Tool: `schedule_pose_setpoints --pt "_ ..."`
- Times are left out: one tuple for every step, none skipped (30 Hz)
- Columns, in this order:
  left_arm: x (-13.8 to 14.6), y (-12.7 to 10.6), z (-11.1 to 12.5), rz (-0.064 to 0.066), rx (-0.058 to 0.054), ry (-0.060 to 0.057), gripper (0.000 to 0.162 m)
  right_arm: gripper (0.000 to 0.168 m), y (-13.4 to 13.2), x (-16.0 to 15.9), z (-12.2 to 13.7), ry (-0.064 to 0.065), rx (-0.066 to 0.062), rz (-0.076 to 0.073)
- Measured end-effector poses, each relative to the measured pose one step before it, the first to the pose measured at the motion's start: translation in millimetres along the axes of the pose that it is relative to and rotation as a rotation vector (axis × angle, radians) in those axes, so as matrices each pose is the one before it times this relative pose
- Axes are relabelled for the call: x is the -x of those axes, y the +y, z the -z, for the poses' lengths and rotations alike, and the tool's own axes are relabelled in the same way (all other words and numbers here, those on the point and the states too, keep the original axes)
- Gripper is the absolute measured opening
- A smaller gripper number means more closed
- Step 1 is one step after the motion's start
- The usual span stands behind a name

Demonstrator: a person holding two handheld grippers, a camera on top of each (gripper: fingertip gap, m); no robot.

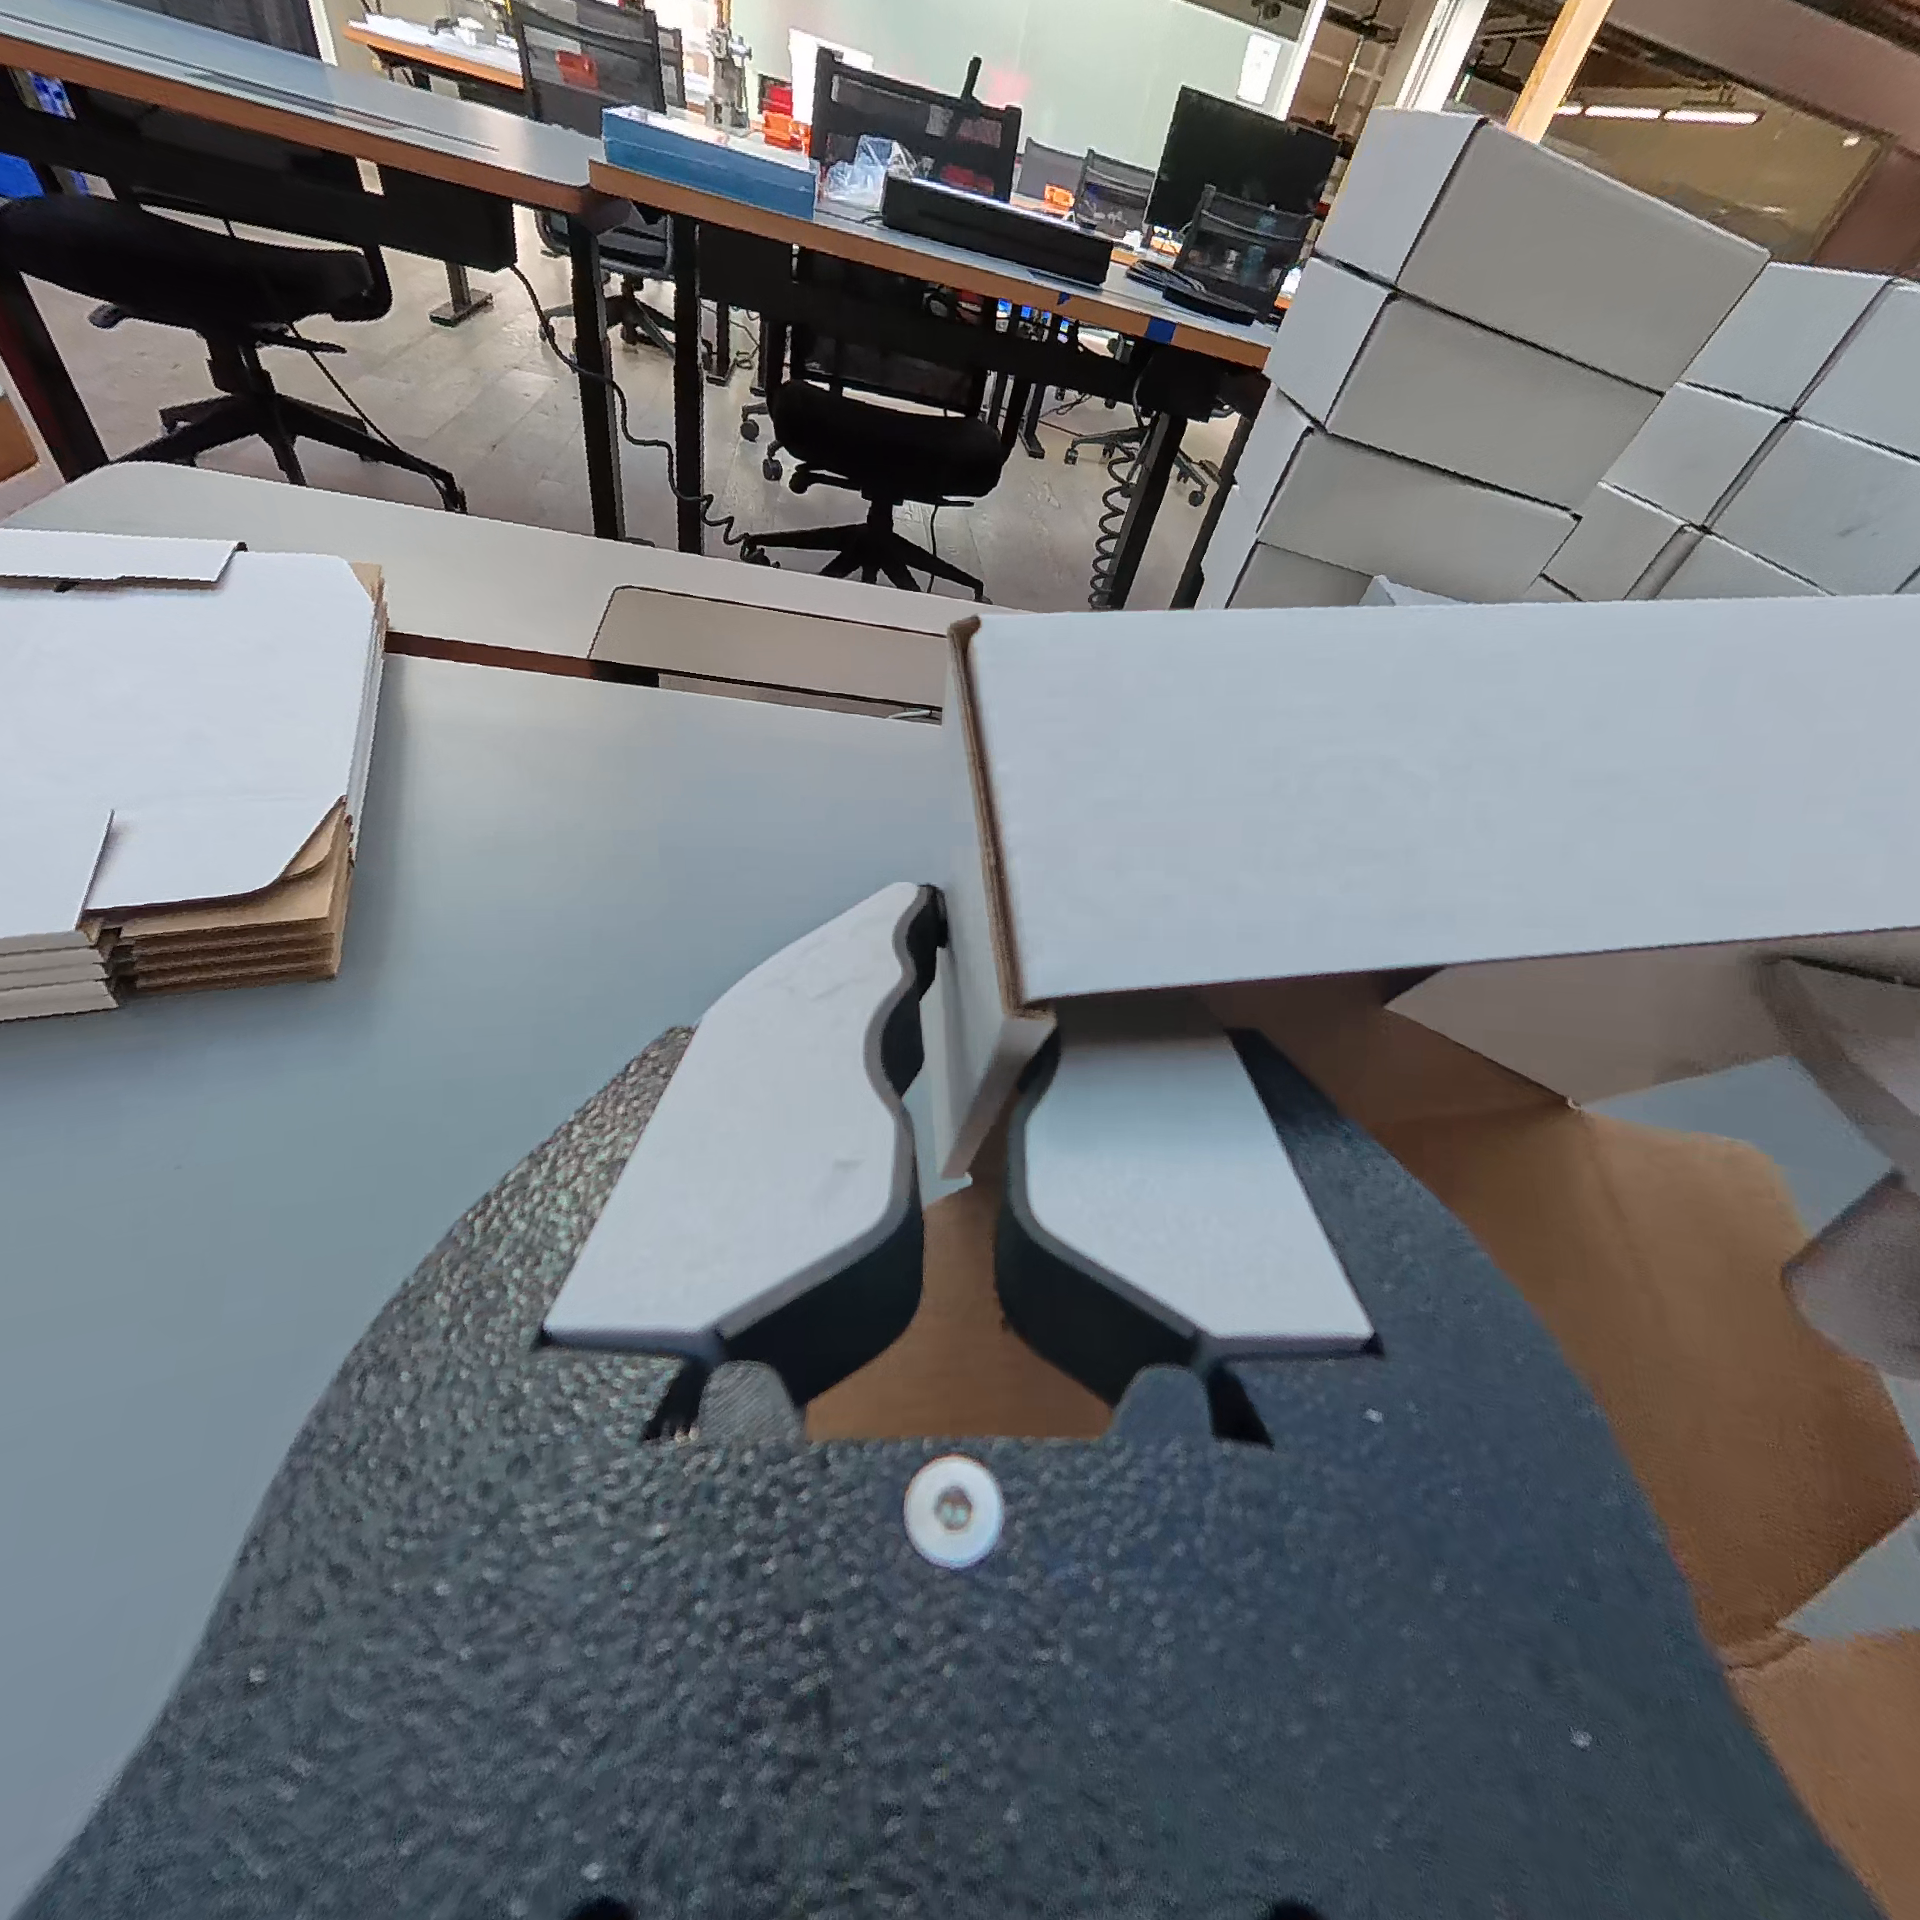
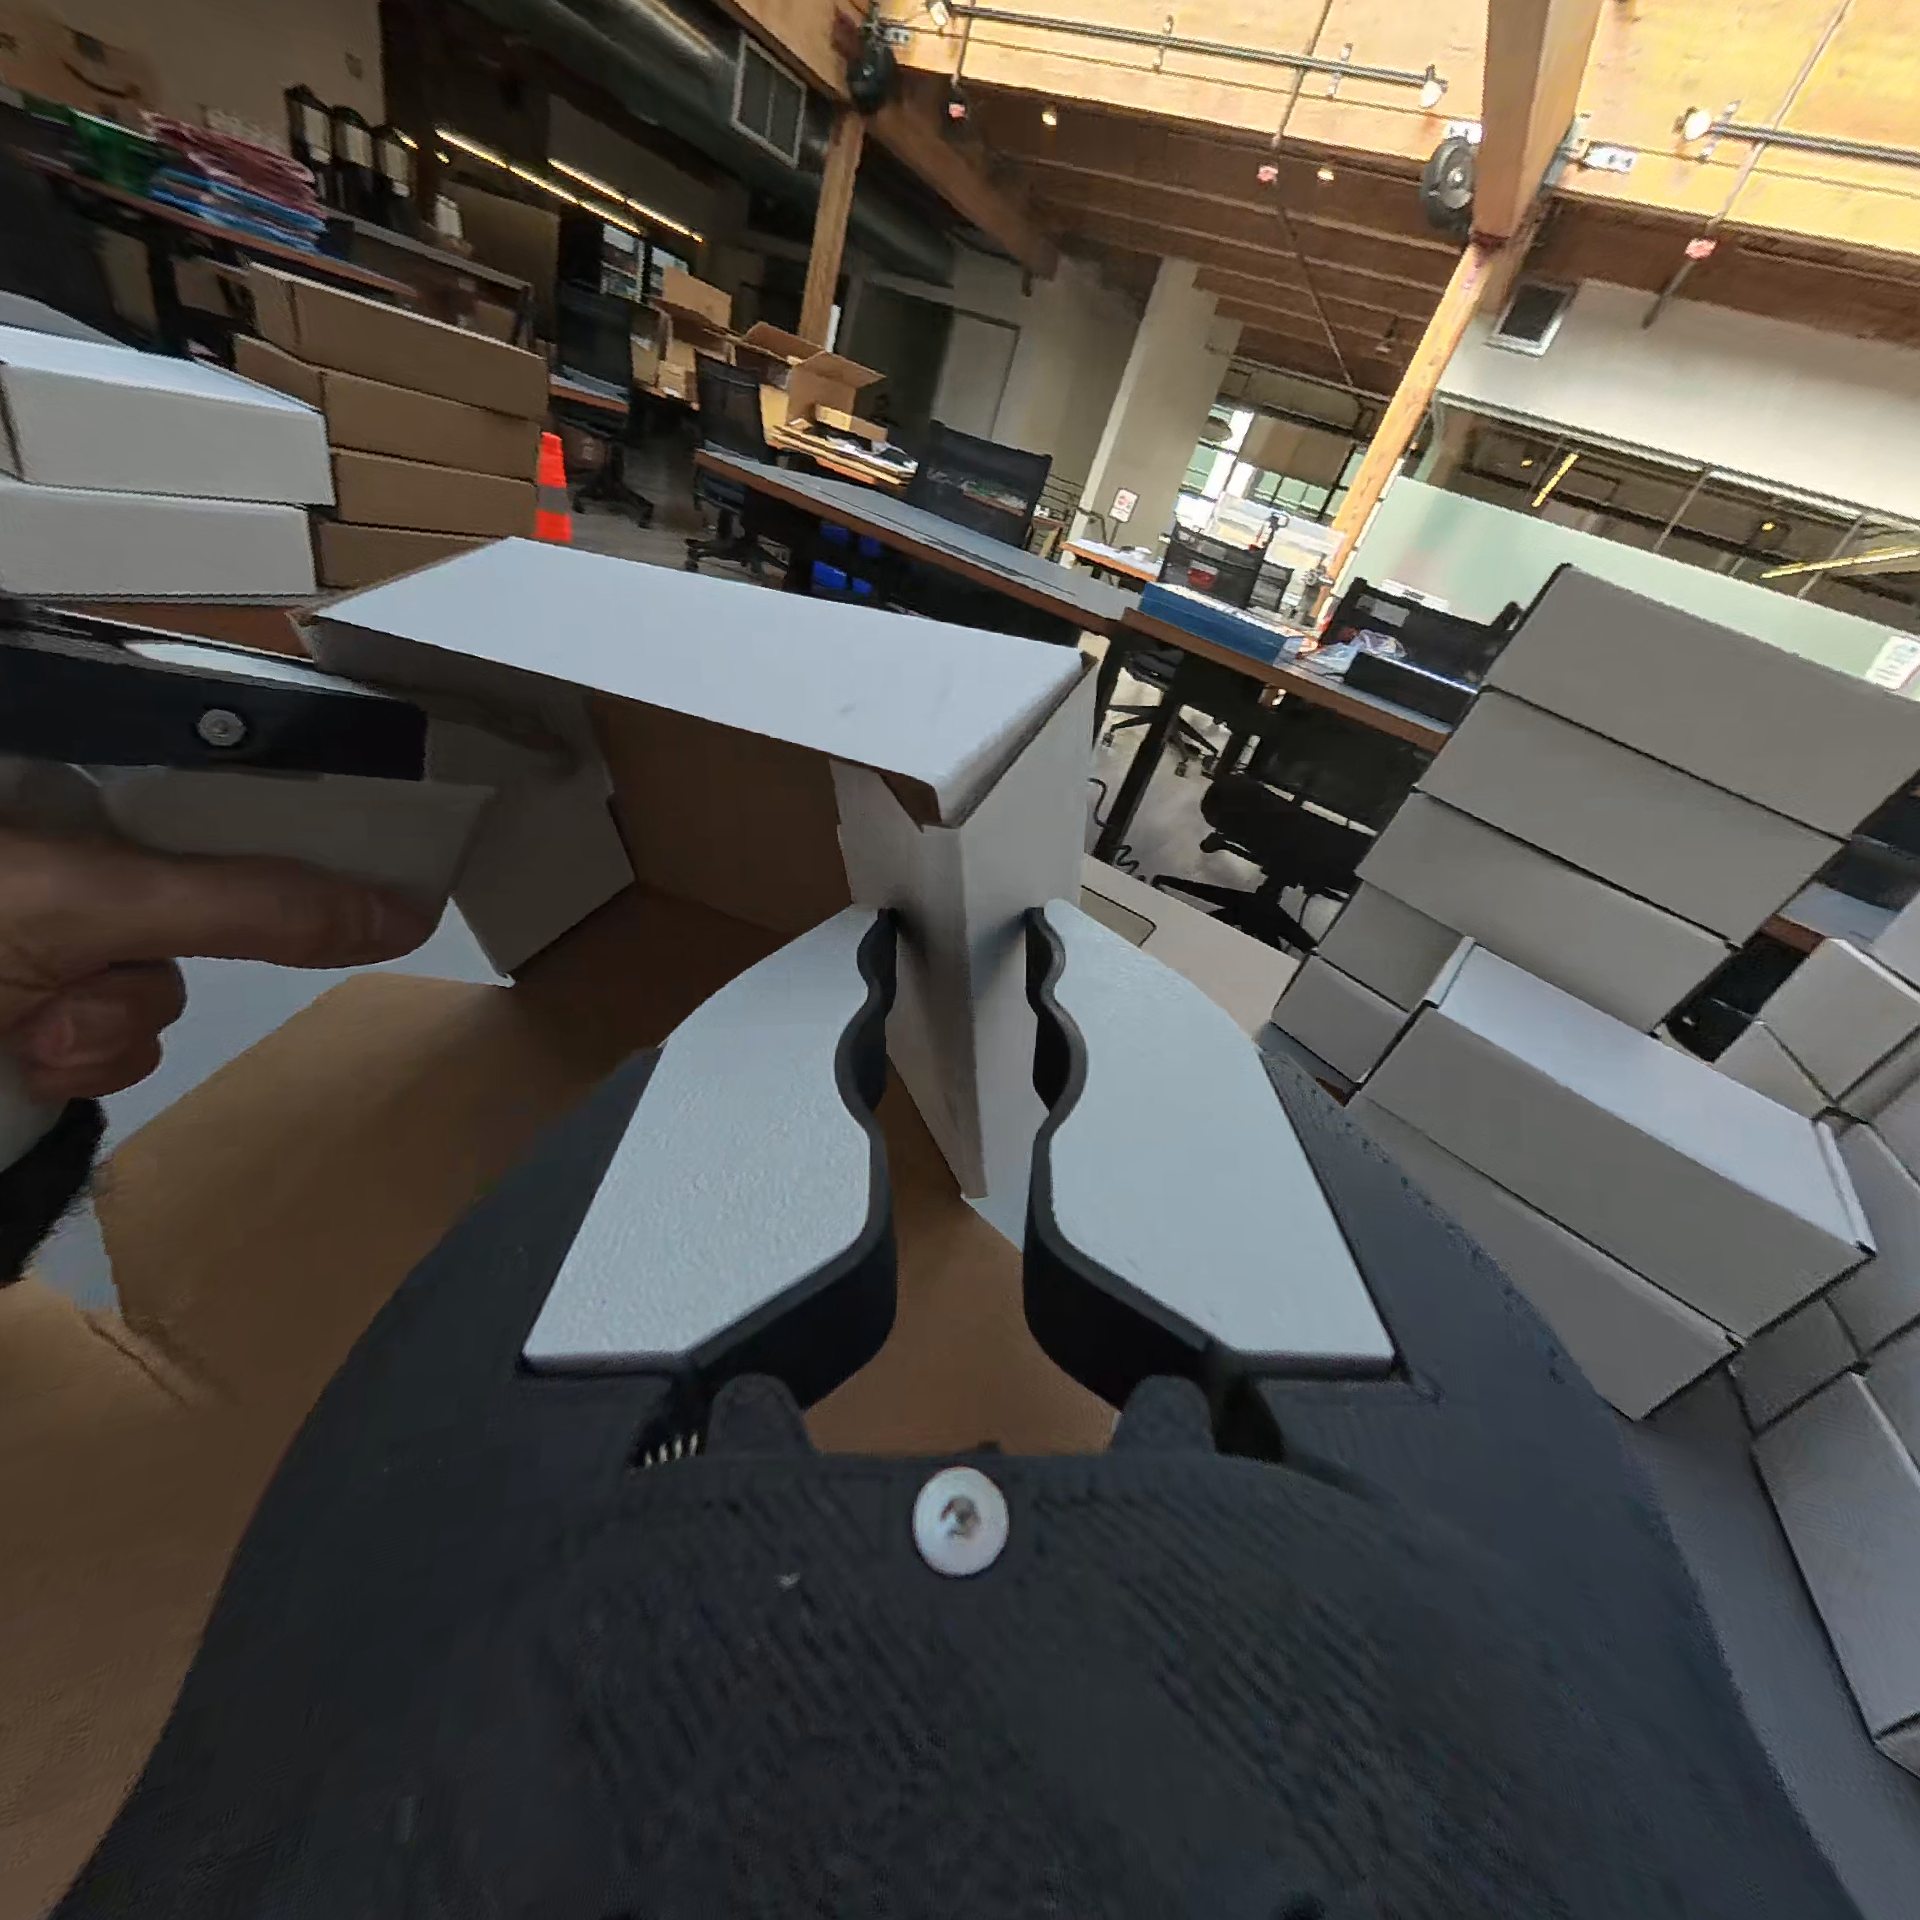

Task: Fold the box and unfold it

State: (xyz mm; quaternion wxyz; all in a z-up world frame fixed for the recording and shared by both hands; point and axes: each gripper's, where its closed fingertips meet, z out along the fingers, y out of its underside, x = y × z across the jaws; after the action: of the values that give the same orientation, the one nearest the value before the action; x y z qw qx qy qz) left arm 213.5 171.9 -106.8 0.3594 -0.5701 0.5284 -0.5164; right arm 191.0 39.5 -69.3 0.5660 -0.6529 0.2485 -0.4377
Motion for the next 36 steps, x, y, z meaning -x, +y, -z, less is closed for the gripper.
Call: schedule_pose_setpoints --pt "-1.2 -1.42 0.58 -0.0026 -0.009 -0.0044 0.01 0.024 -0.22 -3.15 -2.72 0.0488 0.0039 0.0302" --pt "-1.03 -2.35 0.77 -0.0006 -0.0128 -0.0031 0.01 0.024 1.58 -1.93 -2.53 0.0402 0.0138 0.026" --pt "-1.2 -1.78 0.76 -0.0043 -0.0081 -0.0018 0.01 0.026 2.05 -1.11 -2.43 0.0357 0.0137 0.0205" --pt "-1.62 -0.92 0.33 -0.0064 -0.0031 0.0005 0.01 0.025 0.84 -2.41 -1.37 0.043 0.0015 0.0039" --pt "-1.59 -0.32 0.16 -0.0072 -0.0023 -0.0007 0.01 0.024 1.04 -2.63 -0.88 0.0375 0.0032 0.013" --pt "-1.45 0.6 0.04 -0.0083 0.0015 -0.001 0.01 0.022 1.41 -2.49 -0.92 0.0314 0.0045 0.0215" --pt "-1.04 0.77 -0.03 -0.0021 -0.0007 -0.0008 0.009 0.019 -0.1 -2.84 -0.13 0.0285 -0.0111 0.003" --pt "-0.38 0.23 0.1 0.0004 -0.0063 -0.0028 0.009 0.016 -0.31 -2.11 0.06 0.0183 -0.0179 -0.0139" --pt "-0.56 0.15 -0.12 -0.0028 -0.0043 -0.0013 0.009 0.016 1.85 -0.42 -0.43 0.0061 -0.0073 -0.0122" --pt "-0.86 1.17 -0.45 -0.0052 0.0032 -0.0016 0.01 0.015 2.92 -0.46 -0.35 0.0112 0.0011 -0.0144" --pt "-1.06 0.81 -0.6 -0.001 0.0007 -0.0008 0.01 0.015 2.45 -0.72 0.09 0.0144 -0.0019 -0.0133" --pt "-0.77 0.23 -0.31 0.0015 -0.0032 -0.0011 0.01 0.015 2.31 -0.28 0.0 0.0127 -0.0029 -0.008" --pt "-0.76 0.27 -0.41 0.0005 -0.0019 -0.0014 0.01 0.015 2.41 -0.3 0.02 0.0108 -0.0001 -0.0095" --pt "-1.11 0.17 -0.38 -0.0026 -0.0026 -0.0003 0.011 0.015 2.09 -0.86 -0.53 0.0119 -0.0006 -0.0083" --pt "-0.67 0.42 -0.45 -0.0076 -0.0025 -0.0036 0.011 0.015 1.76 -0.8 -1.17 0.0101 -0.0007 -0.0019" --pt "0.08 0.45 -0.69 -0.0178 -0.0025 -0.0083 0.011 0.016 1.61 -0.19 -1.6 0.001 0.0003 -0.0009" --pt "0.35 0.5 -0.94 -0.0342 -0.0032 -0.0105 0.011 0.015 1.98 -0.1 -2.06 -0.005 0.0039 -0.0102" --pt "0.56 0.24 -1.41 -0.0531 -0.0078 -0.0148 0.01 0.014 2.86 -0.34 -2.19 -0.0062 0.0124 -0.0155" --pt "0.2 0.01 -1.55 -0.0425 -0.0108 -0.0115 0.01 0.014 1.92 -0.6 -1.97 -0.002 0.0074 -0.013" --pt "-0.44 0.67 -1.92 -0.0132 -0.0055 -0.005 0.01 0.013 0.58 -1.14 -1.49 0.0086 0.0022 -0.0037" --pt "-0.1 1.22 -2.26 0.0076 -0.0007 -0.0042 0.01 0.013 -0.45 -0.83 -1.29 0.0105 0.0007 0.0029" --pt "0.46 1.31 -2.32 0.0082 0.0018 -0.0041 0.009 0.012 -0.87 -0.52 -1.23 0.0095 0.0021 0.0042" --pt "1.13 0.83 -2.21 0.0055 0.0011 -0.0063 0.009 0.012 -1.0 0.11 -1.42 0.0055 -0.0009 0.0052" --pt "1.33 0.32 -1.95 -0.0002 0.0 -0.0057 0.008 0.011 -0.77 0.38 -1.29 0.0028 0.0011 0.0075" --pt "1.42 0.02 -1.49 0.0007 0.0012 -0.0055 0.008 0.01 -1.4 0.41 -0.79 0.0034 -0.004 0.0129" --pt "1.06 -0.48 -1.21 0.013 -0.0023 -0.0005 0.008 0.01 -1.72 0.42 -0.34 0.0048 -0.006 0.0131" --pt "1.2 -0.2 -0.94 0.0129 -0.0001 0.0015 0.007 0.01 -2.06 0.67 -0.07 0.0022 -0.0092 0.0068" --pt "0.85 0.69 -1.18 0.0041 0.0043 0.0046 0.007 0.009 -1.45 0.55 -0.28 0.0008 -0.0049 0.0114" --pt "0.42 1.02 -1.28 0.0001 0.0038 0.0081 0.007 0.009 -1.39 0.4 -0.17 0.001 -0.0036 0.0082" --pt "0.2 0.01 -0.95 -0.007 -0.0053 0.008 0.007 0.009 -1.11 0.1 -0.29 0.0019 -0.0025 0.0017" --pt "0.43 -0.88 -0.63 -0.0113 -0.0131 0.0052 0.007 0.009 -1.74 -0.14 0.02 0.0027 -0.0068 0.002" --pt "0.78 0.61 -0.97 -0.0062 0.0036 -0.002 0.007 0.009 -1.46 0.58 -0.17 -0.0003 -0.004 0.0035" --pt "0.82 -0.78 -0.45 0.0017 -0.0018 -0.0064 0.007 0.009 -1.16 0.61 -0.18 0.0016 -0.0032 0.0003" --pt "-0.05 -1.16 0.08 0.002 -0.0031 -0.0025 0.007 0.009 -0.42 -0.29 -0.27 0.006 -0.0011 -0.0027" --pt "-0.99 -0.03 -0.36 0.0035 0.0085 0.0043 0.007 0.009 0.46 -0.98 -0.45 0.0026 0.0024 -0.0143" --pt "-1.33 -0.59 -0.55 -0.0002 0.0023 0.0058 0.007 0.009 1.42 -1.45 -1.03 0.0028 0.0067 -0.0142"
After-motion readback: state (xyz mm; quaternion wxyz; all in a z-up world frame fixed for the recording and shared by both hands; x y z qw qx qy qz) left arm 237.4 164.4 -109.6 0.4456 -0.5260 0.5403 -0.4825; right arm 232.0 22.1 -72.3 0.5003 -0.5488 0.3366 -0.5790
